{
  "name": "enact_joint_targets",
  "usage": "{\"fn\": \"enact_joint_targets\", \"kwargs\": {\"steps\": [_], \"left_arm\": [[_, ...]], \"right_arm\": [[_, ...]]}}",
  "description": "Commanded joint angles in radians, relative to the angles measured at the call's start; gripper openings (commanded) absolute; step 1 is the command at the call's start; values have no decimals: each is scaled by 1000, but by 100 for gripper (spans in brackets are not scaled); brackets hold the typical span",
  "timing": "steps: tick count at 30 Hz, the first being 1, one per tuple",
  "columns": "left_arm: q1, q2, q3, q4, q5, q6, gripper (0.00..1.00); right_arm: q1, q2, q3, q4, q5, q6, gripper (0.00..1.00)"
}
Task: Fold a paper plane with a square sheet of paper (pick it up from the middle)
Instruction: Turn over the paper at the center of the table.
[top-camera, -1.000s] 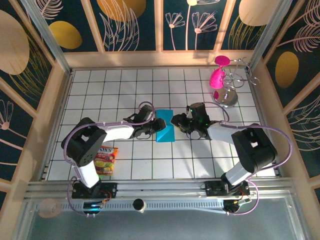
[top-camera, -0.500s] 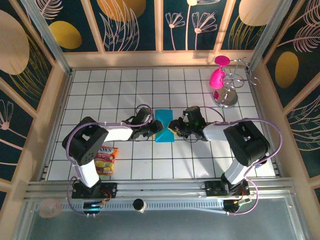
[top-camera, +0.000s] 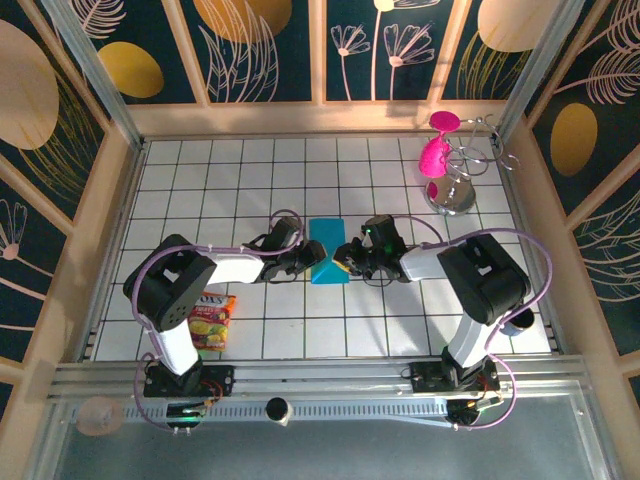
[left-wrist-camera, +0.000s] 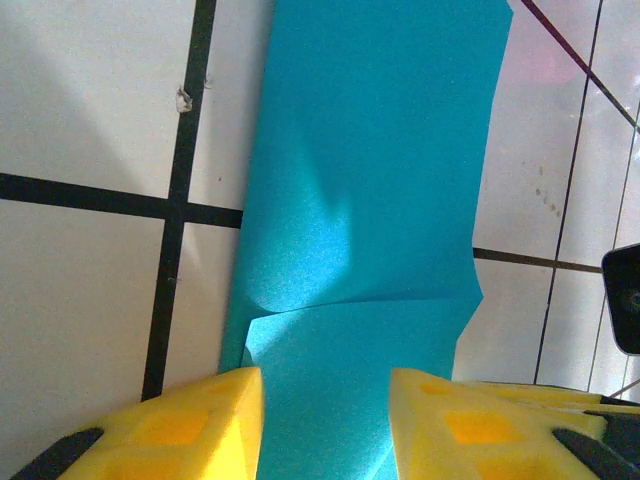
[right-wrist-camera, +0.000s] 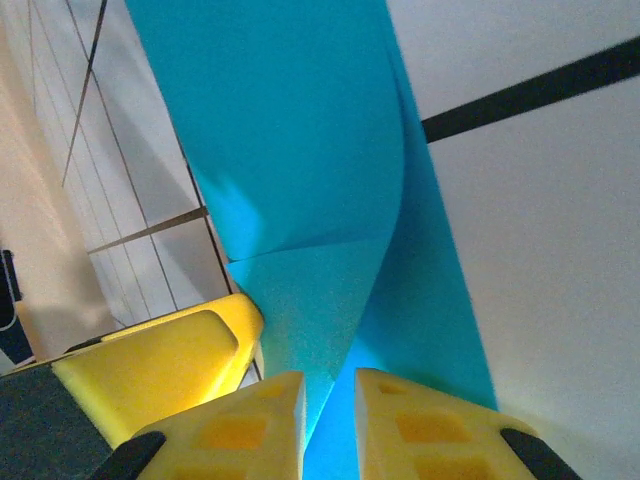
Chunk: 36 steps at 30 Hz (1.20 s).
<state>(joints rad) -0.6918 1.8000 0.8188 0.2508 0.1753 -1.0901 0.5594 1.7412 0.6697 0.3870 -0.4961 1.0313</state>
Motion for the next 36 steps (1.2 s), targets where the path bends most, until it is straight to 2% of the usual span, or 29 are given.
{"fn": "enact_joint_targets", "kwargs": {"steps": [1, 8, 18, 26, 36], "left_arm": [[6, 3, -27, -35, 0, -15, 38], [6, -12, -29, -33, 0, -16, 38], [8, -7, -29, -33, -3, -19, 38], [8, -17, -33, -30, 1, -19, 38], [9, -29, -36, -27, 6, -21, 38]], "right_arm": [[11, 22, 13, 72, -27, 28, 20], [13, 44, 5, 122, -43, 62, 19], [15, -39, -4, -44, 100, 40, 22], [28, 22, 34, -35, 58, 38, 23], [35, 39, 2, 115, -4, 88, 17]]}}
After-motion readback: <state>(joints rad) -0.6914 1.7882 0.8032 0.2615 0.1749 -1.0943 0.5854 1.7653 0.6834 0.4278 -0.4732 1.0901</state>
